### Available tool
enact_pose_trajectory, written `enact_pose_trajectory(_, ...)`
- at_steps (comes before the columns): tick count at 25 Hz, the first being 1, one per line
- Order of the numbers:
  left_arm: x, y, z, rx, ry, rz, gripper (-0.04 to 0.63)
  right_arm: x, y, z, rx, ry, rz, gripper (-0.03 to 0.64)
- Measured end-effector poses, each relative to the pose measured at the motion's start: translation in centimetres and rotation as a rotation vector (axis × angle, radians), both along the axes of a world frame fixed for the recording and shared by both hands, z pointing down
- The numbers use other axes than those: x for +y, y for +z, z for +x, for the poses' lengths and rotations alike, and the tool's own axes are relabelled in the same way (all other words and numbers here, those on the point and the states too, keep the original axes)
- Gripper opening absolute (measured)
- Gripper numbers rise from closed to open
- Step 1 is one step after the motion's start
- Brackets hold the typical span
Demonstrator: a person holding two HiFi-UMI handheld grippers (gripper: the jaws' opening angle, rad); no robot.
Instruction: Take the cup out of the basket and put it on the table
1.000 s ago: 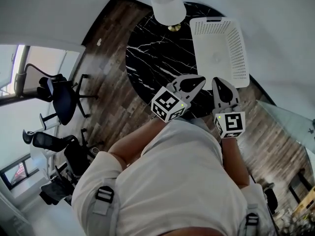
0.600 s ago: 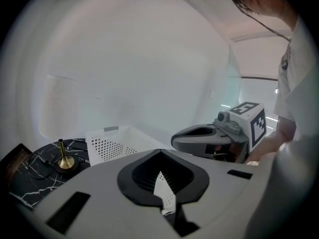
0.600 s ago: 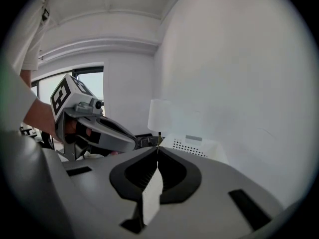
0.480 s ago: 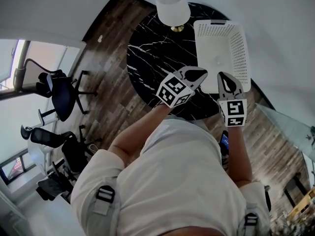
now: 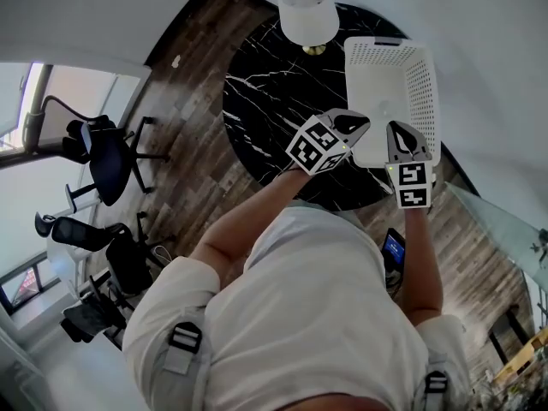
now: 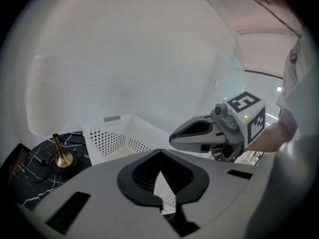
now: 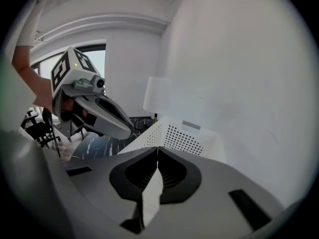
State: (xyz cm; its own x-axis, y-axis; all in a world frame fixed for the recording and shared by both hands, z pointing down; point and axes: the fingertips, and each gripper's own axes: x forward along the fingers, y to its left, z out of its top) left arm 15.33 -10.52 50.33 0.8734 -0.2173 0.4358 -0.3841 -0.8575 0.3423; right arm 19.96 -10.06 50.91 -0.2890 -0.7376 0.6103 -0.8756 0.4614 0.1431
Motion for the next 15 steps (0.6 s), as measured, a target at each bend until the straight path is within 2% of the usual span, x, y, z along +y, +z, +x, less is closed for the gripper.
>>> enact_pose_trajectory(9, -1.7, 1.9, 0.6, -0.054, 0.039, -0.022, 0.005, -2.6, 3.1, 1.1, 0.074, -0.045, -0.076, 0.008)
enact_pose_trajectory(15, -2.4, 3.0, 0.6, -0.083, 0.057, -0.027, 0.005, -3.7, 6.2, 1.2, 0.105, -0.088, -0.166, 0.009)
